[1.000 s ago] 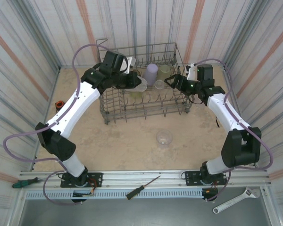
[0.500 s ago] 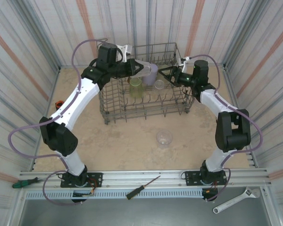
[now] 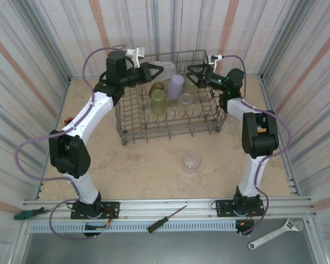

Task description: Load the cups into the dish rack

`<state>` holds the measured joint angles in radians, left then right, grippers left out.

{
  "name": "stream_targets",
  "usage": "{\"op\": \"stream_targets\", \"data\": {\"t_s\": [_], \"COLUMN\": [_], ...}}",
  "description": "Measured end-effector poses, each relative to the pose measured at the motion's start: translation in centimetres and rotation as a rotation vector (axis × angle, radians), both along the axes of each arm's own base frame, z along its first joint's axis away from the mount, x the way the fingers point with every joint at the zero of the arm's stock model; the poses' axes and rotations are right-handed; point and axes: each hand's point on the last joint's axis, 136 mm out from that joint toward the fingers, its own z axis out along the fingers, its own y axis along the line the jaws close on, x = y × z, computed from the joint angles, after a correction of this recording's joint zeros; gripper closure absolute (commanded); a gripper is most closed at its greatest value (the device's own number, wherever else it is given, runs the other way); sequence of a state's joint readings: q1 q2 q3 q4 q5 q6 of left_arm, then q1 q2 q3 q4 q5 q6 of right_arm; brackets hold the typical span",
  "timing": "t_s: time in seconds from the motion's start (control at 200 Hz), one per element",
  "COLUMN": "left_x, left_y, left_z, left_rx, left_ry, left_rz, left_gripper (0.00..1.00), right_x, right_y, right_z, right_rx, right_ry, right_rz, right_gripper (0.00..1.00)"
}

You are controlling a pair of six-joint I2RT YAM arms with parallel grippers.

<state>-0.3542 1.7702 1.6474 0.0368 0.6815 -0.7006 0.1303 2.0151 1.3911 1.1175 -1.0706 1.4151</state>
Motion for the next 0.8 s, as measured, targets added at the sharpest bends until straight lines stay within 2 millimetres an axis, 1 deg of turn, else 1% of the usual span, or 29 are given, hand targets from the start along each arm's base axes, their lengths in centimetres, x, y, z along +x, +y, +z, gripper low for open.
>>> {"op": "stream_targets", "data": {"t_s": [0.135,0.21,0.416,0.531,0.611,0.691,0.801], "left_x": [0.3,0.2,-0.1,-0.4,-0.6,-0.7,-0.8], "left_y": [-0.6,-1.1,-1.6,-1.7,-1.8,-1.9,-2.0], "left_z": [0.6,0.9,1.6,2.2,2.4,2.5,1.9], "left_rx": [-0.055,-0.081,-0.126,-0.155,-0.177,-0.193,-0.201], "left_ry": [-0.029,-0.041,-0.054,-0.067,-0.067,-0.062,-0.049], "left_rz": [-0.052,-0.082,-0.131,-0.153,-0.168,-0.181,-0.191], "left_gripper": [1.00,1.00,1.00,1.00,1.00,1.00,1.00], "right_x": [0.1,0.1,-0.8,-1.3,-1.4,-1.6,-1.8], "right_y": [0.3,0.6,2.3,3.3,3.8,4.2,4.4], "right_z": [-0.4,-0.3,1.6,2.2,2.3,2.3,2.5], "right_rx": [0.029,0.035,0.044,0.043,0.043,0.041,0.040], "right_ry": [0.025,0.029,-0.007,-0.028,-0.033,-0.035,-0.041], "right_rz": [0.025,0.038,0.088,0.115,0.127,0.136,0.145], "right_gripper": [0.01,0.01,0.01,0.01,0.01,0.00,0.03]}}
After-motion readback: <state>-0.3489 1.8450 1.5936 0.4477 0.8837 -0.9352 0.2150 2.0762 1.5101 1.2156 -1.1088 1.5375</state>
